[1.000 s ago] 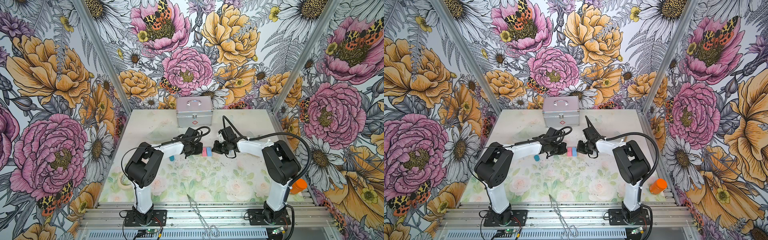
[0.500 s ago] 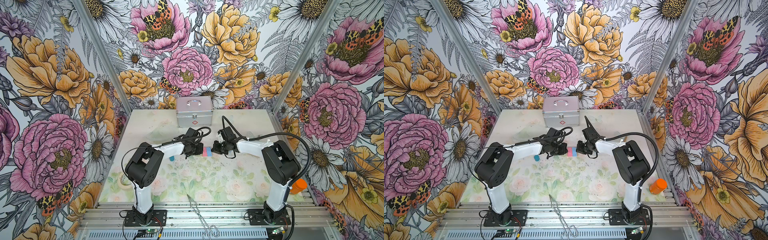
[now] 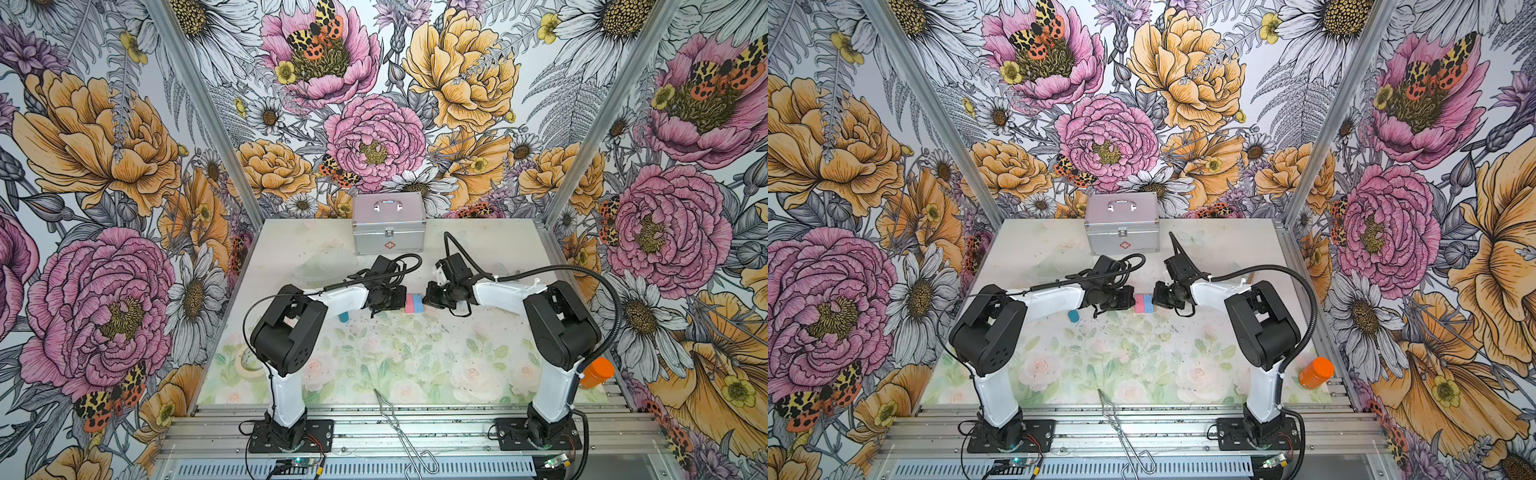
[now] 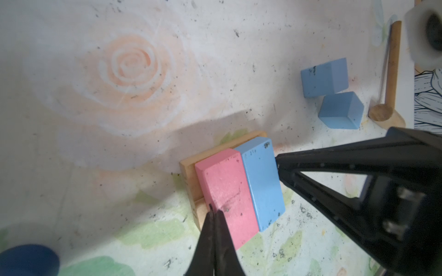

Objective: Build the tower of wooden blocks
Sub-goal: 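Press the pink and light-blue bars together between both grippers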

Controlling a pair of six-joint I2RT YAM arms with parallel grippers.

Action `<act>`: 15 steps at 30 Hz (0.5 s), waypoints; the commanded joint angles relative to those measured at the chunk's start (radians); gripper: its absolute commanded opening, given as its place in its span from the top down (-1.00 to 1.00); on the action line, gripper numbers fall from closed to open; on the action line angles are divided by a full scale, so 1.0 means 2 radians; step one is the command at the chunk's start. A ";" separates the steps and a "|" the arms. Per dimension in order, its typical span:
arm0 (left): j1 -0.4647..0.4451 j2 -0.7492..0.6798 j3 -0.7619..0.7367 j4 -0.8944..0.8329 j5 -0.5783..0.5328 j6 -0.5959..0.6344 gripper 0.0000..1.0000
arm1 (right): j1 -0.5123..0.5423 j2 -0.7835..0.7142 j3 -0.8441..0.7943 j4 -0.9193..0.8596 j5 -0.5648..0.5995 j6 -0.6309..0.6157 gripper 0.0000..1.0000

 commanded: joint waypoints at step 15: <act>0.006 0.004 0.015 -0.004 -0.006 0.000 1.00 | 0.004 -0.008 0.001 0.013 -0.001 0.003 1.00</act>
